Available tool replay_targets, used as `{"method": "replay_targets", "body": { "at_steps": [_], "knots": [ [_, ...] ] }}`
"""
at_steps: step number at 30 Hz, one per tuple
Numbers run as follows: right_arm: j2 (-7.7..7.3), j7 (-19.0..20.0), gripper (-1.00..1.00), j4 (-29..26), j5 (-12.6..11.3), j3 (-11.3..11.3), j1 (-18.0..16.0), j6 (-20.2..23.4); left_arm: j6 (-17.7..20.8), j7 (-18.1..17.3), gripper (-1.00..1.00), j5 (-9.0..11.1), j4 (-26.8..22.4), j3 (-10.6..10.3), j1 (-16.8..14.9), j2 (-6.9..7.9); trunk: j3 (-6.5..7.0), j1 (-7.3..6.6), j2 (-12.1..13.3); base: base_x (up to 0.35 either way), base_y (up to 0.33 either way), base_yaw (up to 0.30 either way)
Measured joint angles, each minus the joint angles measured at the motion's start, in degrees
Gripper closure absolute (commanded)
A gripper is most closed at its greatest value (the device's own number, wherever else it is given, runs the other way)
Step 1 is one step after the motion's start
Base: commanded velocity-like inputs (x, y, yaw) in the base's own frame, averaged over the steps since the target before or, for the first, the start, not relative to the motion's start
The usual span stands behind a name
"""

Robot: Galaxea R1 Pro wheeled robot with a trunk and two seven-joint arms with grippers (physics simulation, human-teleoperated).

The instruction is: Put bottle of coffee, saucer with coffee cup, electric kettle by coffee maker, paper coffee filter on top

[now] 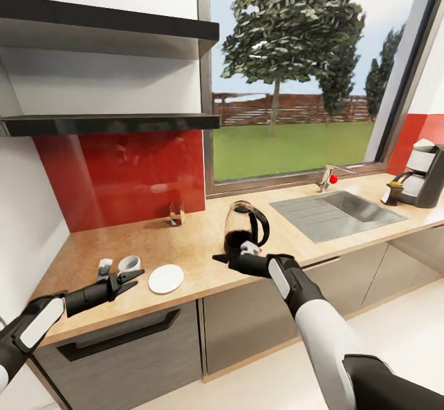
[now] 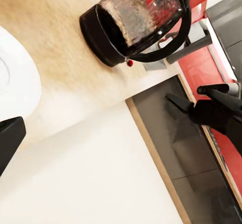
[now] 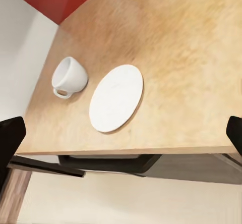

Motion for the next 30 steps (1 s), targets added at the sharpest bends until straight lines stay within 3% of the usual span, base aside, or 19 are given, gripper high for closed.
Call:
{"method": "replay_targets", "body": {
  "at_steps": [7, 19, 30],
  "knots": [
    [0.0, 0.87, -1.0, -0.73, -0.08, 0.26, 0.0, 0.09, 0.09, 0.06, -1.0, 0.05, 0.16, 0.0, 0.12, 0.07, 0.0, 0.0, 0.0, 0.0, 0.0, 0.032],
    [0.01, 0.93, -1.0, -0.47, -0.1, 0.3, 0.0, 0.09, -0.08, 0.3, -1.0, 0.05, 0.15, 0.01, 0.19, -0.12, -0.32, 0.0, 0.03, 0.005, -0.001, 0.26],
    [0.02, 1.08, -1.0, -0.47, -0.08, 0.19, 0.0, 0.1, -0.12, 0.23, -1.0, 0.23, 0.25, 0.05, 0.2, -0.17, -0.71, -0.02, 0.03, 0.181, -0.189, 0.267]
  ]
}}
